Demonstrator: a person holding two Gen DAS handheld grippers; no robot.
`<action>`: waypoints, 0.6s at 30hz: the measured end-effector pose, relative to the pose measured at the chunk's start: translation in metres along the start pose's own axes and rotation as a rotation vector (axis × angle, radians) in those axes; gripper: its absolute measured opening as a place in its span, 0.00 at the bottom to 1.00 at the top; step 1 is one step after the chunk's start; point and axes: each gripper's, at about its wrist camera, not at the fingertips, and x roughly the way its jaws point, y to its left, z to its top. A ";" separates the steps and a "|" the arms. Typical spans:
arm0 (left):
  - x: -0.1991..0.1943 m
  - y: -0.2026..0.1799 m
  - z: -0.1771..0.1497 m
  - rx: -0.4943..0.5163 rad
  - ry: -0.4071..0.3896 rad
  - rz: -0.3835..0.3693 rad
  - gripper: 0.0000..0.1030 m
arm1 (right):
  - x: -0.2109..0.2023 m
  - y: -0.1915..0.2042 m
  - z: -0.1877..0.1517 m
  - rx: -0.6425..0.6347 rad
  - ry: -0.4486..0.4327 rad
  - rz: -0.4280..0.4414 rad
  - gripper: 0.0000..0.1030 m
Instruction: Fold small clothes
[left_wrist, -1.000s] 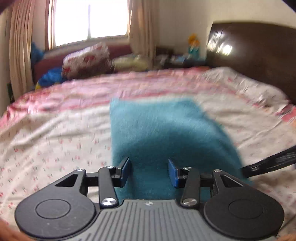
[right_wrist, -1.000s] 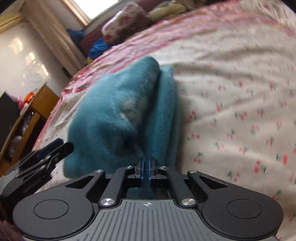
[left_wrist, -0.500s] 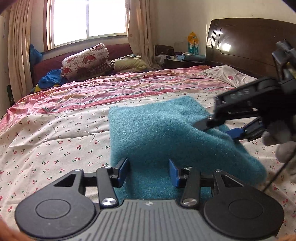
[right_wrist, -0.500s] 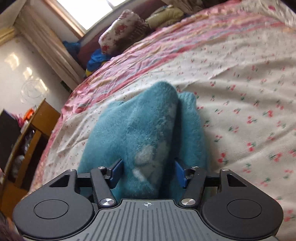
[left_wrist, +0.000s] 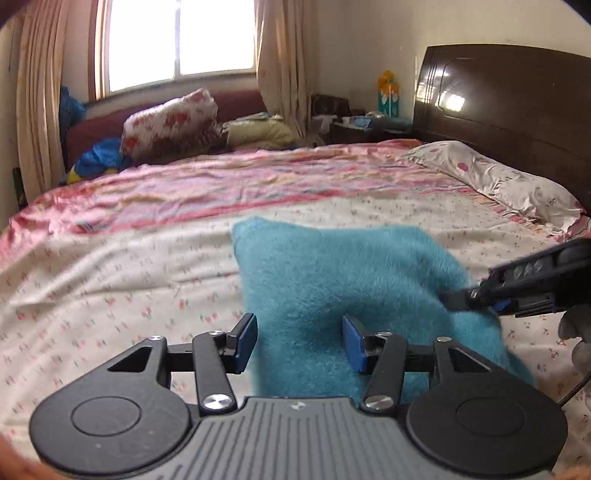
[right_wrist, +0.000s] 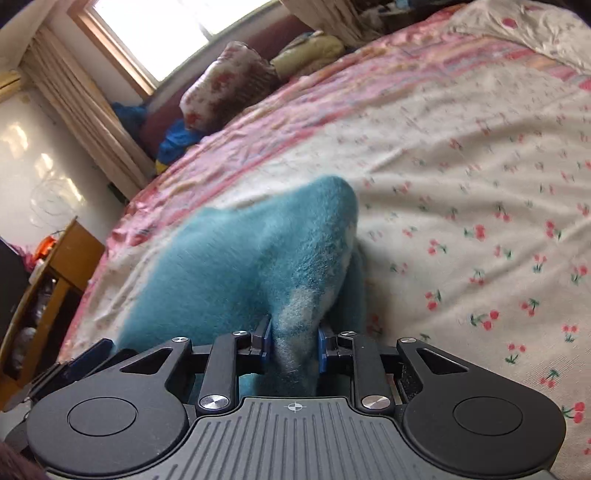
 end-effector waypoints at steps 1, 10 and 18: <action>-0.001 0.001 -0.002 -0.004 -0.002 -0.005 0.56 | 0.000 -0.002 0.000 0.022 0.000 0.008 0.20; -0.007 0.006 0.005 -0.012 -0.012 0.008 0.55 | -0.002 0.034 0.015 -0.103 0.000 -0.058 0.29; 0.002 0.013 0.006 -0.065 0.028 -0.014 0.56 | 0.021 0.031 0.021 -0.091 0.022 -0.118 0.29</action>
